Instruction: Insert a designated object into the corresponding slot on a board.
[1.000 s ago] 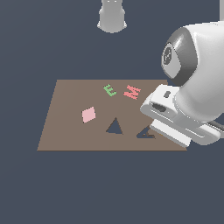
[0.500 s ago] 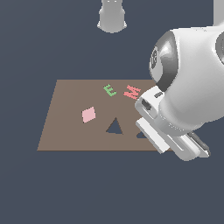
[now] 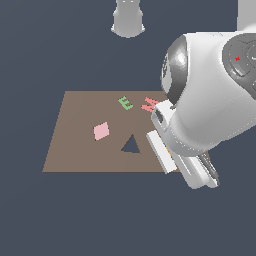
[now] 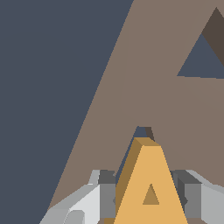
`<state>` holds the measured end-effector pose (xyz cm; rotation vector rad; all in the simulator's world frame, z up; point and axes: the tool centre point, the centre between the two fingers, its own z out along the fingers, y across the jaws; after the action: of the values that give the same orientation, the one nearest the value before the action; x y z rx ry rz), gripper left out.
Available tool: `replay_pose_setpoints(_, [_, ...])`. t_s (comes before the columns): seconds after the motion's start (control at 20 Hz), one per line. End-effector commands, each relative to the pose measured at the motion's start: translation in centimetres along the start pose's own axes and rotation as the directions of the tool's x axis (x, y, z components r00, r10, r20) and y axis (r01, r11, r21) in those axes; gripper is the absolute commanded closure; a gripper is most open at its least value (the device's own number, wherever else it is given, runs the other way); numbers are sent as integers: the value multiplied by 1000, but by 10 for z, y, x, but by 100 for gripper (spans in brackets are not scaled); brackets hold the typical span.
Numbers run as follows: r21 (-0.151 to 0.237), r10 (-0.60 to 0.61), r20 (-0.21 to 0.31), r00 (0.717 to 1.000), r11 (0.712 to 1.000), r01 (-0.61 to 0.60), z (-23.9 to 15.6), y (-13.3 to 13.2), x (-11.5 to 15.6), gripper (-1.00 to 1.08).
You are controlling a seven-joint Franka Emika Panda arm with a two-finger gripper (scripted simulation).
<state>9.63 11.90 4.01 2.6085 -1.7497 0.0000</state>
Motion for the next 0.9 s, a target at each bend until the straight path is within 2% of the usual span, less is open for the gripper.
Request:
replay_pose_setpoints(0.0, [0,32,0,999,999,-32,0,1,3,108])
replay_pose_setpoints(0.65, [0,57,0,998,998,-57,10,3,5,108])
replay_pose_setpoints(0.7, [0,57,0,998,998,-57,10,3,5,-92])
replay_pose_setpoints(0.85, [0,57,0,998,998,-57,10,3,5,-92])
